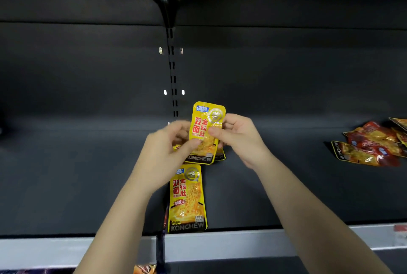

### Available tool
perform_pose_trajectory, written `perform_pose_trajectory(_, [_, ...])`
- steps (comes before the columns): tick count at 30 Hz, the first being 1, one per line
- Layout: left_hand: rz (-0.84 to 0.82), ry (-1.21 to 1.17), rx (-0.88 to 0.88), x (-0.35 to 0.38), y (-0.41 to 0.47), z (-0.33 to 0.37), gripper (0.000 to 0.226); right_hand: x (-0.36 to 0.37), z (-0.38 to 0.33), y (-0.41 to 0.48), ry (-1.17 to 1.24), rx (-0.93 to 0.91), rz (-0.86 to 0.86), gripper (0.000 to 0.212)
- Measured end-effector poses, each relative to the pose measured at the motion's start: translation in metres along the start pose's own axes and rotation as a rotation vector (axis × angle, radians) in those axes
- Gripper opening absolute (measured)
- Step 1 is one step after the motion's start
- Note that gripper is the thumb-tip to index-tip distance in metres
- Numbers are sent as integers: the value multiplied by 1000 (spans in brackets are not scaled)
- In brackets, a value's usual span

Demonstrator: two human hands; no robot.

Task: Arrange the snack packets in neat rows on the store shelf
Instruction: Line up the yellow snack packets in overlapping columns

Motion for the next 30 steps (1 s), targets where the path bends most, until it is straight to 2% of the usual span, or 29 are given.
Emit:
perform_pose_trajectory(2, [41,244,20,-8,-22,-5,24,-12,1,0,-7,34,49,7])
perform_pose_trajectory(6, [95,487,-3,-25,-67,-25,20,-35,6,1,17,131,156,13])
perform_pose_trajectory(10, [59,684,-42,-31,-93,-43,37,-48,27,-1,-210,352,170,17])
perform_pose_trajectory(14, [64,761,-70,-32,-91,-47,40,-42,41,-2,-375,486,74,26])
perform_pose_trajectory(30, [61,815,-79,-26,-87,-54,45,-33,46,-6,-375,528,49,21])
Point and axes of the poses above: each hand's wrist, its own y-axis towards the middle knuckle, its own x-axis out of the palm, z = x × y, the point moved 6 cm from there along y, towards the middle knuckle, and after that the axes turned 3 degrees about -y, right-handed, at the moved point
